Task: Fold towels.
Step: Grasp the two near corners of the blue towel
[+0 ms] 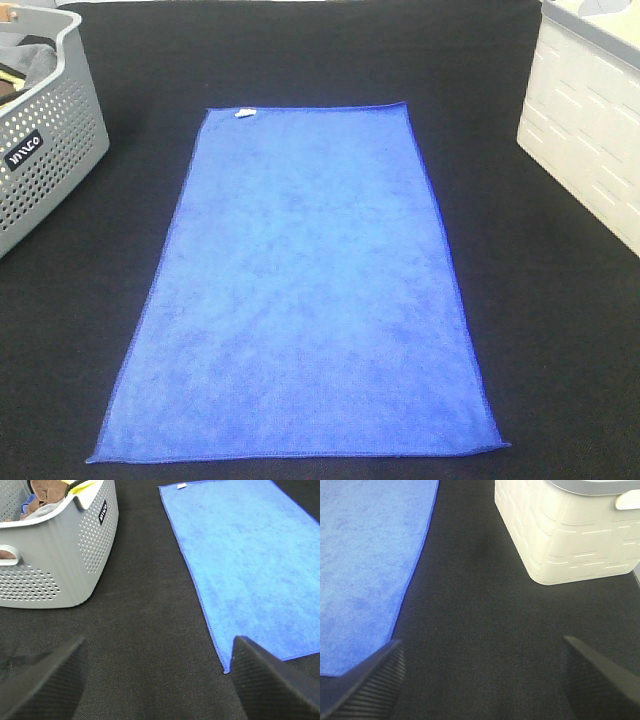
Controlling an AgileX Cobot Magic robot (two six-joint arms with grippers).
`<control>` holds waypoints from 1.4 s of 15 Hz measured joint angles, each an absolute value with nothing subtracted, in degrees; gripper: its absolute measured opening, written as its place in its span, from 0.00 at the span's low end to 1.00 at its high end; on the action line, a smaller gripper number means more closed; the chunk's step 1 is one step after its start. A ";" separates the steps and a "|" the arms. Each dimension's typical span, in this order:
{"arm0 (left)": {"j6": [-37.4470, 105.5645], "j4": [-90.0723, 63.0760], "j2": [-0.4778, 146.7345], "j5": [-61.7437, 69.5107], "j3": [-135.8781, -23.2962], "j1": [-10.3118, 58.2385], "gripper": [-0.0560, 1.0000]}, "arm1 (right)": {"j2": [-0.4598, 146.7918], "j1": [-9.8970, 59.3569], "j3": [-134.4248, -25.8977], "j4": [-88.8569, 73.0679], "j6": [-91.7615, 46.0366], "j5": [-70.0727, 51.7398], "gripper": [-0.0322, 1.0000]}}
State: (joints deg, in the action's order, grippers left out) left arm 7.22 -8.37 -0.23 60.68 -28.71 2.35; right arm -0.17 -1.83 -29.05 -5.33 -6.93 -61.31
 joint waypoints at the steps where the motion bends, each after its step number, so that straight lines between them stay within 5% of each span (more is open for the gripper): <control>1: 7.22 -8.37 -0.23 60.68 -28.71 2.35 0.76 | -0.17 -1.83 -29.05 -5.33 -6.93 -61.31 0.80; 21: 7.22 -8.37 -0.23 60.68 -28.71 2.35 0.76 | -0.17 -1.83 -29.05 -5.33 -6.93 -61.31 0.80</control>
State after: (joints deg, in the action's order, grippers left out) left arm 7.22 -8.37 -0.23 60.68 -28.71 2.35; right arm -0.17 -1.83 -29.05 -5.33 -6.93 -61.31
